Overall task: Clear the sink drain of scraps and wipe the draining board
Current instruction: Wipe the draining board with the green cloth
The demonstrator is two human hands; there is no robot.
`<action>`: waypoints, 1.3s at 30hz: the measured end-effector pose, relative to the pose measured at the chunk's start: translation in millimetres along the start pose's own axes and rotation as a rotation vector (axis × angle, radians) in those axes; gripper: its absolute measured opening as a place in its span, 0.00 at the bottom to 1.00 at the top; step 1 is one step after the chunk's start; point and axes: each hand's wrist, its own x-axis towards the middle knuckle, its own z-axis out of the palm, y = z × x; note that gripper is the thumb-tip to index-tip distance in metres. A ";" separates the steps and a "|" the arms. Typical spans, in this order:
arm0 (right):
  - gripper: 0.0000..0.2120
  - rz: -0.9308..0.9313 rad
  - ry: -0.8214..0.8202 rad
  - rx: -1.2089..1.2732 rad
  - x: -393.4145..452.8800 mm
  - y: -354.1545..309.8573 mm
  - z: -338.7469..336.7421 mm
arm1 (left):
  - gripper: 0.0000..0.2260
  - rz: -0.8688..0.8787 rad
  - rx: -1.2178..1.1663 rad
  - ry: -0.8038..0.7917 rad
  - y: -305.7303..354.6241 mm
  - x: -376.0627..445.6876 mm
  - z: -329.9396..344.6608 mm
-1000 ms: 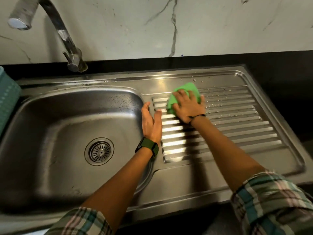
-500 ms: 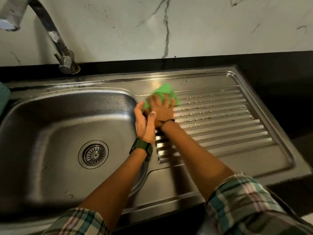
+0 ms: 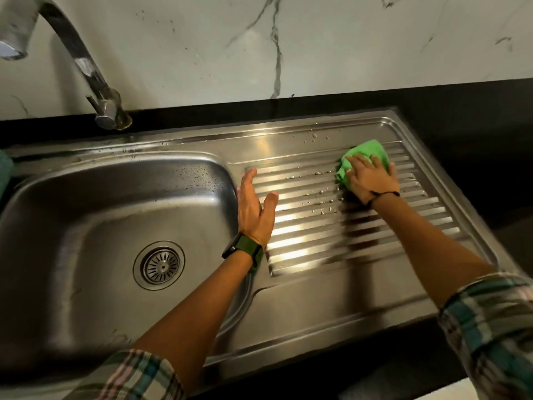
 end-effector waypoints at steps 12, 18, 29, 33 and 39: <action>0.22 -0.526 0.011 0.091 -54.4 -175.3 41.5 | 0.23 -0.075 -0.187 0.129 -5.6 4.7 -5.3; 0.21 -0.233 0.141 0.161 -24.0 -51.3 21.8 | 0.29 0.018 0.041 0.012 -2.3 0.2 2.4; 0.18 -0.091 0.183 0.187 -31.6 -45.8 25.9 | 0.29 -0.013 -0.030 0.032 -1.4 0.6 1.2; 0.20 -0.307 0.169 0.251 -67.3 -131.7 39.1 | 0.29 -0.010 0.017 0.022 -1.8 2.1 2.3; 0.22 -0.511 0.045 0.209 -73.8 -147.0 39.3 | 0.26 -0.012 0.040 0.047 -3.5 -0.1 -0.9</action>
